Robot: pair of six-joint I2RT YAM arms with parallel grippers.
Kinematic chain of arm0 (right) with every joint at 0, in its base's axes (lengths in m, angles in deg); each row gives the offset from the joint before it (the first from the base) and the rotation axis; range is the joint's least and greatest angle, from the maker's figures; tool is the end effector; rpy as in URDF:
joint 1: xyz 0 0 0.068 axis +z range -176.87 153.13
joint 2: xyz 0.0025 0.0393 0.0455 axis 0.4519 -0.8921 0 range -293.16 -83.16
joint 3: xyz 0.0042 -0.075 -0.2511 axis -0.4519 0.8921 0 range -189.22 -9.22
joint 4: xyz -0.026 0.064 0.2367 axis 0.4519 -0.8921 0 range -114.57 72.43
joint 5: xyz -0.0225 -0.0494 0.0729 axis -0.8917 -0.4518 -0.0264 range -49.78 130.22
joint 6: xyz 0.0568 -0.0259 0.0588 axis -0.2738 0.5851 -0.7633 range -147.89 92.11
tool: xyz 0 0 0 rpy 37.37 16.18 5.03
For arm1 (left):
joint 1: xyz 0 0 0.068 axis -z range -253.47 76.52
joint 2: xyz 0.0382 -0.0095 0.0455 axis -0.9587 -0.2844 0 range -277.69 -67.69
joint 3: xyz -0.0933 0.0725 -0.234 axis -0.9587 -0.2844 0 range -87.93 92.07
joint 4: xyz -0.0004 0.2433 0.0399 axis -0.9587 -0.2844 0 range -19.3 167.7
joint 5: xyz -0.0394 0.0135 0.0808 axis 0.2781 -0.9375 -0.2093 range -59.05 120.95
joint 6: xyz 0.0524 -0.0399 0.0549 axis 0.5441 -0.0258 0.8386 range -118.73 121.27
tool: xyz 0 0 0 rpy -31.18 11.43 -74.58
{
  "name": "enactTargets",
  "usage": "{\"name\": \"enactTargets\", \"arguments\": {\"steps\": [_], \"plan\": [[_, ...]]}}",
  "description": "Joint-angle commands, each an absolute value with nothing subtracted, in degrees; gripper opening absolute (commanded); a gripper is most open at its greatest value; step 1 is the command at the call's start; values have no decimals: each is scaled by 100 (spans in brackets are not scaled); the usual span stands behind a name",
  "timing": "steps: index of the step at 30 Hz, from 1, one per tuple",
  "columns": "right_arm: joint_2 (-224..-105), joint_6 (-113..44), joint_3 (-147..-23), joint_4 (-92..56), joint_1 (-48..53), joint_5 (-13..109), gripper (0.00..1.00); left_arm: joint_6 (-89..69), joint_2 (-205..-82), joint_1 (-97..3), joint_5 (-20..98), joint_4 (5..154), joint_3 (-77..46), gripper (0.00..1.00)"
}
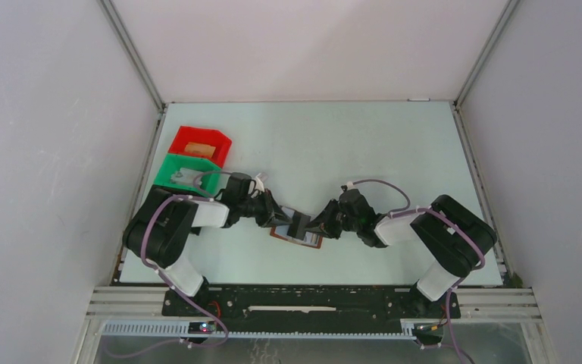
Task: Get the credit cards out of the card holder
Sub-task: Remove the credit card from the card holder.
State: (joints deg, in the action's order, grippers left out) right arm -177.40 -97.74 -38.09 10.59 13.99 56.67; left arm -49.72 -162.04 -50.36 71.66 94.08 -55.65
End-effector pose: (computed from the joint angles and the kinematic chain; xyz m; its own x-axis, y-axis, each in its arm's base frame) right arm 0.2169 0.2160 0.0939 -0.9067 0.4062 -0.1136 0.1545 0.5704 0.8067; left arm 0.2484 -0.1597 0.0976 -0.9711 -0.2258 -0.0772 -0.0602 0.5446 -0.8365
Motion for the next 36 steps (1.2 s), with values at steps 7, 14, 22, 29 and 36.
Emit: {"name": "enactTargets", "arguments": {"steps": [7,14,22,29,36], "plan": [[-18124,-9790,-3665,870,1479,5516,24,-4926,-16040,-4777,7890,9635,-5642,36],[-18062,-9795,-3665,820,1482,5486,24,-4903,-16226,-4583,7853,9635,-5608,30],[-17994,-9787,-3663,753,1509,5464,24,-4731,-16191,-4476,7781,9510,-5602,27],[-17968,-9790,-3656,757,1533,5444,24,-4621,-16199,-4283,8026,9403,-5430,6],[-17961,-9781,-3649,730,1537,5421,24,-4553,-16035,-4271,7919,9207,-5479,0]]}}
